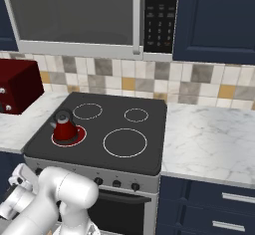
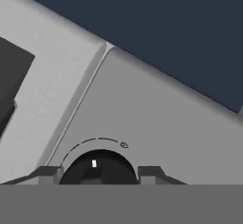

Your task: Lower the heat of the kettle.

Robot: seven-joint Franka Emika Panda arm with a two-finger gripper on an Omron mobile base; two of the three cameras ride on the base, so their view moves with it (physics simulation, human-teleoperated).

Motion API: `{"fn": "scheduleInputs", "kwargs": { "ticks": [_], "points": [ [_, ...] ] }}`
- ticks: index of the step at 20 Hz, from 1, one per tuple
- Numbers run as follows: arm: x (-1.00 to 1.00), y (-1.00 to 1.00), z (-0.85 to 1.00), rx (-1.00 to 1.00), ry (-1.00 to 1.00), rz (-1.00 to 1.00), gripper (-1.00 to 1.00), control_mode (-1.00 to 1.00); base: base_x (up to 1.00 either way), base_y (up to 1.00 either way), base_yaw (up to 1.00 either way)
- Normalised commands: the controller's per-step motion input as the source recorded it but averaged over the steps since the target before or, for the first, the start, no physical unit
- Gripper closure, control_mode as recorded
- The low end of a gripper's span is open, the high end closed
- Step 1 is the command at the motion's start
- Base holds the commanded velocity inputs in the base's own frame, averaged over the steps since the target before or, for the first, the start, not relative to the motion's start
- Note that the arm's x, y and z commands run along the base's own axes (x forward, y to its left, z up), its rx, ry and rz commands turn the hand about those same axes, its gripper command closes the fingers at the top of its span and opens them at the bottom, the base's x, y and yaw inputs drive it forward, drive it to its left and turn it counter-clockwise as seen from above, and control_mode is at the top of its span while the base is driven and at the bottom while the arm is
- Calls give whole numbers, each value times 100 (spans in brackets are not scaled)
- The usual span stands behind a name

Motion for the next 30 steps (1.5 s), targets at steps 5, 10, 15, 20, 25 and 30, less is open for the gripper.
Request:
{"fn": "scheduleInputs", "kwargs": {
  "ticks": [5,10,15,20,25,30],
  "points": [
    [0,10,0,30,-3,-2,100,-100,0,0,0],
    [0,8,0,30,-4,-2,100,-100,0,0,0],
    [0,8,0,30,-3,-3,100,-100,0,0,0],
    [0,7,0,31,-4,-3,100,-100,0,0,0],
    [0,4,0,32,-3,-1,100,-100,0,0,0],
    [0,7,0,31,-2,0,100,-100,0,0,0]
  ]
}}
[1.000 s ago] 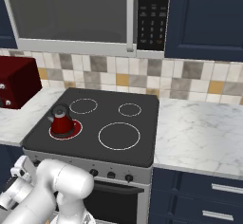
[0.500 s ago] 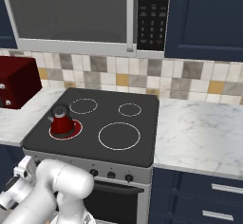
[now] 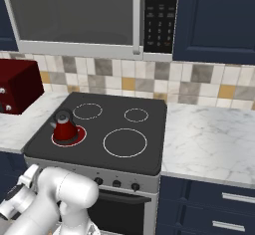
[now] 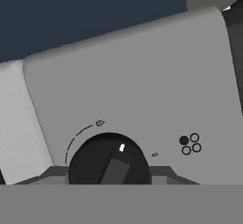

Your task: Lower the heat of the kettle.

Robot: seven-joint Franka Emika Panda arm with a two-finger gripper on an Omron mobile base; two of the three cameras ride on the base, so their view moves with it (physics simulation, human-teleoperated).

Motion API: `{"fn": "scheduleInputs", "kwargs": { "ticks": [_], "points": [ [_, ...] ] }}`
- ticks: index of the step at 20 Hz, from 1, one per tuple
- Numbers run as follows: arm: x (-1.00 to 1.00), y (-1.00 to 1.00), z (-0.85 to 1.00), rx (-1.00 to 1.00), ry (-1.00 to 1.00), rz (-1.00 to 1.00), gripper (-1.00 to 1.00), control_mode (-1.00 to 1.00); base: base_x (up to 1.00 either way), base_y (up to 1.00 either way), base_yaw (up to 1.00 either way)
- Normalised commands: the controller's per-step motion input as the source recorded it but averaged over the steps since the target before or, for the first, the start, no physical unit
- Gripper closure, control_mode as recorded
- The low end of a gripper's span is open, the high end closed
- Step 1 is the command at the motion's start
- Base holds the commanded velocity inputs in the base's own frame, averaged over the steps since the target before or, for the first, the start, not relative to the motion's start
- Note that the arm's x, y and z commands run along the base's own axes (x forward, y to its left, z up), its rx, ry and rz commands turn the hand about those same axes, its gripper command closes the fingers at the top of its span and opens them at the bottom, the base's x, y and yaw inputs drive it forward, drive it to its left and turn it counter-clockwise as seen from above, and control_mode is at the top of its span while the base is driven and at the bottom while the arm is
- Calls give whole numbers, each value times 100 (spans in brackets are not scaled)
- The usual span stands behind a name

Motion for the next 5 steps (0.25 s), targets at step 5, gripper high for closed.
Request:
{"fn": "scheduleInputs", "kwargs": {
  "ticks": [5],
  "points": [
    [0,8,0,29,-3,0,100,-100,0,0,0]
  ]
}}
